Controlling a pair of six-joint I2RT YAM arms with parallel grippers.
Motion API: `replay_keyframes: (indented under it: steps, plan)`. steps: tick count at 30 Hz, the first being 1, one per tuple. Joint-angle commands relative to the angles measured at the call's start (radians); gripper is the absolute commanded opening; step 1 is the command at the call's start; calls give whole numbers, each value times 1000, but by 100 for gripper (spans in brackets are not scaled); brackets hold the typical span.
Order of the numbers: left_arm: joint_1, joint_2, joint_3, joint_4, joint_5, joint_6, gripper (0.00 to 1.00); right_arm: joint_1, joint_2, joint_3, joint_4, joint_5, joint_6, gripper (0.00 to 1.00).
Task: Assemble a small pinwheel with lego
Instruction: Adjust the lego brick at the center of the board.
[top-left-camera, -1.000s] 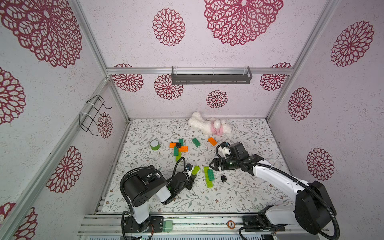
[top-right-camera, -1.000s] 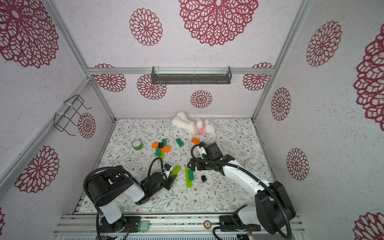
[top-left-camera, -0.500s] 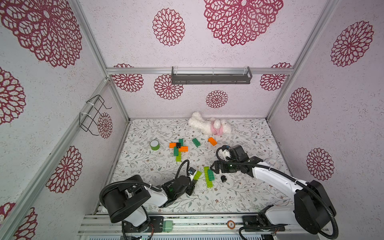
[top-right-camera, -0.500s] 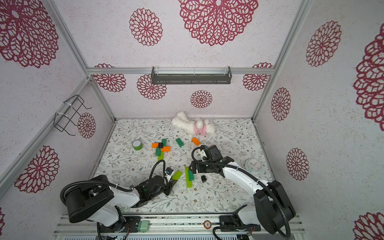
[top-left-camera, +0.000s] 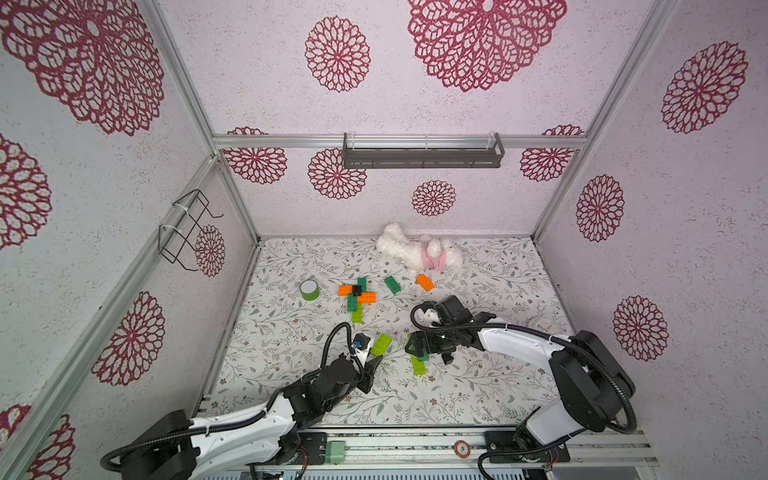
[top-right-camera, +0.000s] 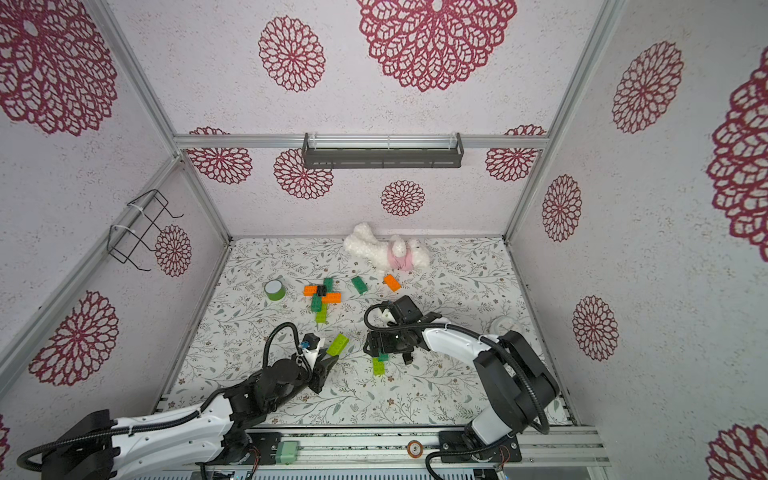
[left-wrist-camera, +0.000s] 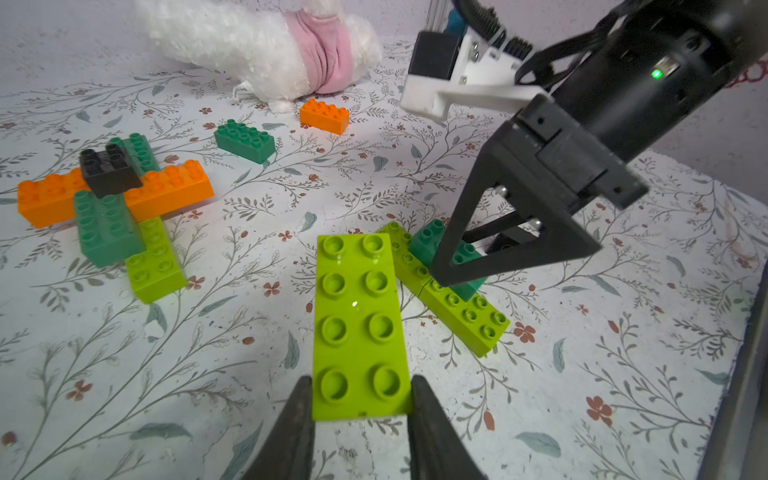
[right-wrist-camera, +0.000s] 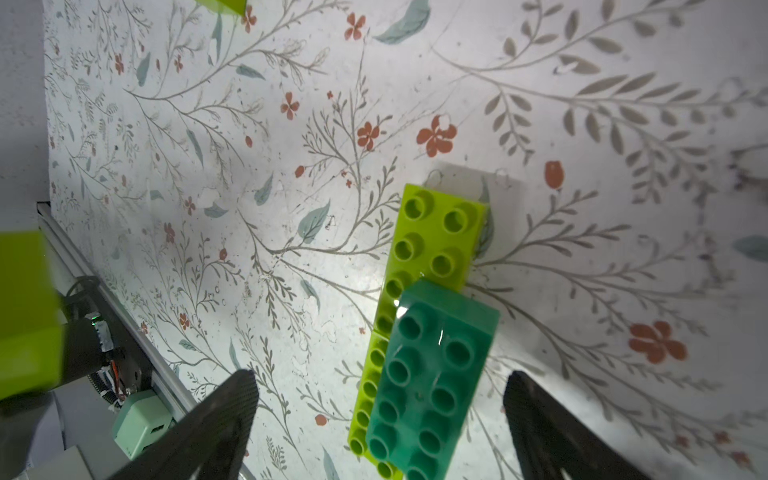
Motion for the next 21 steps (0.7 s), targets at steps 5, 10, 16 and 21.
replay_keyframes:
  steps: [5,10,16,21]
  plan:
    - [-25,-74,-34,-133,-61,-98,29,2,93,74,97,-98,33,96]
    - [-31,81,17,-115,-17,-93,30,15,159,131,106,-161,10,96]
    - [-64,237,68,-36,2,-51,31,12,141,141,87,-94,-2,99]
    - [-119,354,127,28,-68,4,31,-29,79,118,81,-77,13,99]
